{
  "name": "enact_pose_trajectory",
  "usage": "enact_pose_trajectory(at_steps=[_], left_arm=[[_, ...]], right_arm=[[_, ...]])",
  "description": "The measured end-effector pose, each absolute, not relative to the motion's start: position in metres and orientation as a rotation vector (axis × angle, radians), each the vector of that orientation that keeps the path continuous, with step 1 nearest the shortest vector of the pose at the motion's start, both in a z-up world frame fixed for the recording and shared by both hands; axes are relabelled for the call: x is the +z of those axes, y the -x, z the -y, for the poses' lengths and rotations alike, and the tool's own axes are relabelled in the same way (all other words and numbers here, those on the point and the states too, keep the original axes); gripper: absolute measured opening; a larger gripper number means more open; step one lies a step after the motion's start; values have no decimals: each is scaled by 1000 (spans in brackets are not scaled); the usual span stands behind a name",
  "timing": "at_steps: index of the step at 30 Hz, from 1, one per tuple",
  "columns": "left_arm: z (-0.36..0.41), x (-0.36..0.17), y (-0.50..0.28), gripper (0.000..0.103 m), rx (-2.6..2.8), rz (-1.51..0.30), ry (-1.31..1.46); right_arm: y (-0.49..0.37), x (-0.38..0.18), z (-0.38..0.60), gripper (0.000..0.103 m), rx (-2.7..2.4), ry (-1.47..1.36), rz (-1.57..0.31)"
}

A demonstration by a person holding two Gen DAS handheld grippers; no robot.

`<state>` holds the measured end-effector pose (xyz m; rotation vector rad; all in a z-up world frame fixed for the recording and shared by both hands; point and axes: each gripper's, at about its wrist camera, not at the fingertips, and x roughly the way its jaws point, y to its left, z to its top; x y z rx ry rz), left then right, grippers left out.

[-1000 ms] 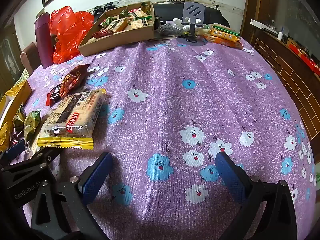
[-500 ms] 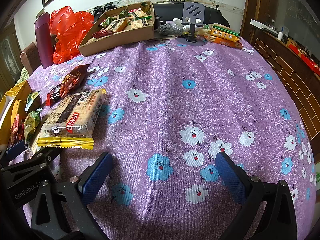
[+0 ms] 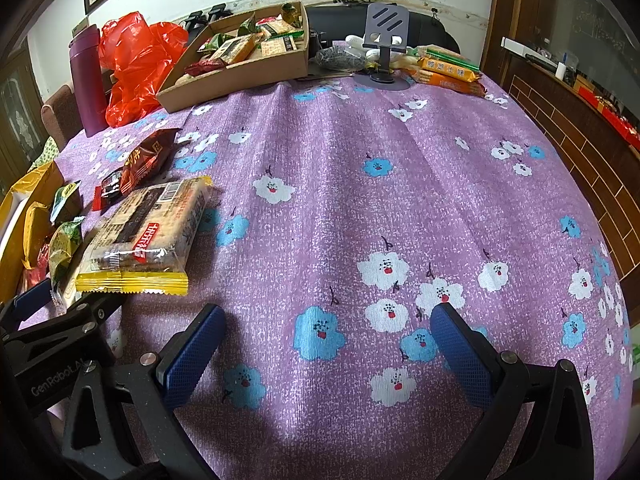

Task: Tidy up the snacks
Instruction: 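Move both tools over the scattered snacks toward the green-and-yellow snack bag, then grasp the green-and-yellow snack bag with the left tool while the right tool grasps a red candy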

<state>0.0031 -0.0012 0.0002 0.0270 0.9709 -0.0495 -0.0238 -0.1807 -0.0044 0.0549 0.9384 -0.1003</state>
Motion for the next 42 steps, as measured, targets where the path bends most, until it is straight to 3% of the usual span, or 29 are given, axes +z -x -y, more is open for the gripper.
enact_pose_trajectory(at_steps=[9, 12, 23, 24, 26, 30, 32, 34, 35, 42], left_arm=[[5, 2, 28, 102, -212, -1019, -109], [-2, 13, 47, 88, -299, -1014, -51], [-116, 88, 127, 88, -346, -838, 142], [-123, 93, 132, 88, -331, -819, 150], [-136, 111, 145, 89, -317, -743, 159], [-148, 121, 149, 96, -346, -654, 179], [-144, 108, 132, 88, -316, -733, 158], [-148, 99, 125, 53, -325, -758, 168], [-150, 94, 122, 48, -326, -772, 173], [-149, 83, 103, 45, -291, -830, 122]], right_arm=[[28, -3, 183, 103, -62, -62, -945], [27, -2, 187, 103, -52, -82, -936], [28, -2, 179, 102, -95, -41, -962], [27, -1, 180, 101, -97, -41, -979], [31, 4, 183, 79, -94, -56, -983], [47, 26, 179, 76, 75, -167, -947], [51, 33, 164, 73, 160, -156, -931], [54, 37, 141, 72, 268, -135, -926], [55, 36, 127, 72, 315, -109, -928], [46, 16, 41, 64, 491, 144, -931]])
